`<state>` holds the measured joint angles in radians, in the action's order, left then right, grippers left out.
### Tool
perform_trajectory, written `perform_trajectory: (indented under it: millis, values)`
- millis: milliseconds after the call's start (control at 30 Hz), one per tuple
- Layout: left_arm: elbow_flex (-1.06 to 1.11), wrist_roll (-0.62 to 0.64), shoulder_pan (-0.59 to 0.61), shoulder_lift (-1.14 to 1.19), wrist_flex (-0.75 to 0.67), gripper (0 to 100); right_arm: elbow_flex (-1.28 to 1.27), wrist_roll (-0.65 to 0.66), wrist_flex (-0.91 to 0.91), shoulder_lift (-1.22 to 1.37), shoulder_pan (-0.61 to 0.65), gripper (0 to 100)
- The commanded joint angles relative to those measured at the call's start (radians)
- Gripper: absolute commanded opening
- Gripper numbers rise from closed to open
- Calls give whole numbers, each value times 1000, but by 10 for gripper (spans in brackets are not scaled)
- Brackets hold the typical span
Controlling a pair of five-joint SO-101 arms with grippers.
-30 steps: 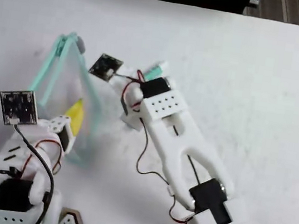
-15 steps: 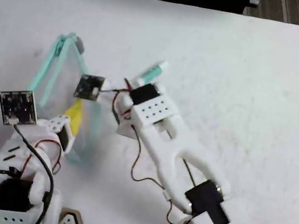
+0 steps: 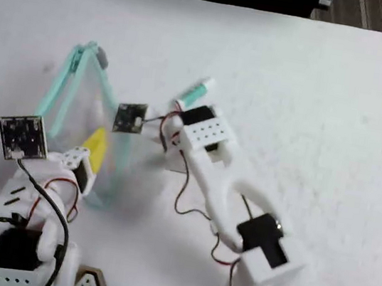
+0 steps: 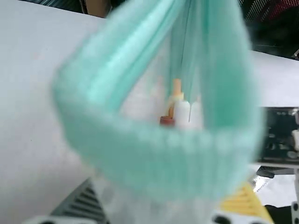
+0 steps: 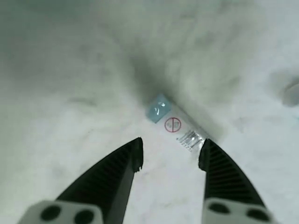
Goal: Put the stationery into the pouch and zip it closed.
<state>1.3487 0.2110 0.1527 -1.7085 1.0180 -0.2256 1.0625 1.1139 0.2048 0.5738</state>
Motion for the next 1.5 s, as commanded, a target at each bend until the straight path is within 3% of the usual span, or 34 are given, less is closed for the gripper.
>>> perform_trajectory:
  millis: [0, 233, 433, 800, 1067, 1367, 1467]
  values:
    - [-5, 9, 10, -8, -26, 241, 12, 12, -45, 28, -13, 190]
    - [-5, 11, 10, -8, -26, 241, 12, 9, -85, 88, -10, 177]
    - [-5, 11, 4, -8, -26, 241, 12, 5, -122, 130, -19, 12]
    - [-5, 11, 2, -8, -26, 241, 8, 2, -122, 56, -193, 17]
    - [-5, 12, 2, -8, -26, 241, 12, -175, -205, 93, -185, 16]
    - [-5, 12, 2, -8, -26, 241, 35, -199, -208, 148, -182, 18]
    - [-5, 12, 2, -8, -26, 241, 61, -278, -206, 162, -186, 19]
